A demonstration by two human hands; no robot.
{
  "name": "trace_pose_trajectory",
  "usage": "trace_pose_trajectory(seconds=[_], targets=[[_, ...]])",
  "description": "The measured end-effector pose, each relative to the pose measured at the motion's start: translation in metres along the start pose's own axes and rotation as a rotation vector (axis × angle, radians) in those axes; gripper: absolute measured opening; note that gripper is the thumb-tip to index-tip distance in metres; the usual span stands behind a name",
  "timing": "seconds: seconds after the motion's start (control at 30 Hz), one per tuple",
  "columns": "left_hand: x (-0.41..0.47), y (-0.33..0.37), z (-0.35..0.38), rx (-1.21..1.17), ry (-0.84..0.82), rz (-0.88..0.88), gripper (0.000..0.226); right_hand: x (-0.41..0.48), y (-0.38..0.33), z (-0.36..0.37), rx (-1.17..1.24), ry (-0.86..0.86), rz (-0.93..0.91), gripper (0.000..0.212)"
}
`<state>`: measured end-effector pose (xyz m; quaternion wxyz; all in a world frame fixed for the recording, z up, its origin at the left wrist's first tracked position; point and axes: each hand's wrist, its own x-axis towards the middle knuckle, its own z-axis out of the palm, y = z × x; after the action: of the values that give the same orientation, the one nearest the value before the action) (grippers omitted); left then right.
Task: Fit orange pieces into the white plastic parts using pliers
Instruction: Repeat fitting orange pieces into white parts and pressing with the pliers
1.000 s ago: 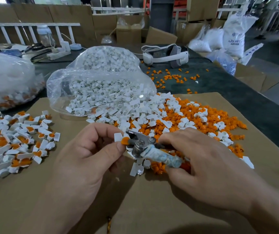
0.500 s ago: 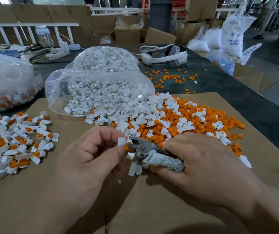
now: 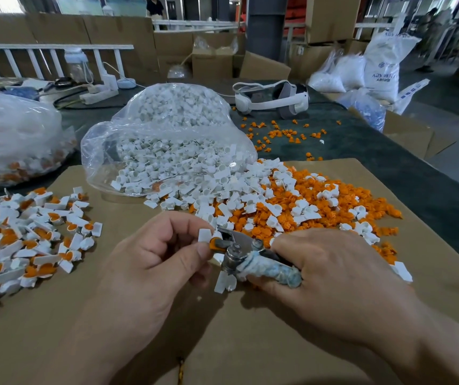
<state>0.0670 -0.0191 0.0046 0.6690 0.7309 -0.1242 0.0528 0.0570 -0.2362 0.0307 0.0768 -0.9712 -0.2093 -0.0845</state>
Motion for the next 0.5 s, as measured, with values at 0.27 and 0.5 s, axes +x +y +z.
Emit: trace_pose_trajectory(seconds=[0.27, 0.5], targets=[[0.002, -0.004, -0.001, 0.136, 0.129, -0.022, 0.014, 0.001, 0.003, 0.007, -0.039, 0.114, 0.026, 0.052], [0.001, -0.007, 0.003, 0.186, 0.187, -0.196, 0.008, 0.011, 0.015, 0.013, -0.197, -0.023, 0.112, 0.081]])
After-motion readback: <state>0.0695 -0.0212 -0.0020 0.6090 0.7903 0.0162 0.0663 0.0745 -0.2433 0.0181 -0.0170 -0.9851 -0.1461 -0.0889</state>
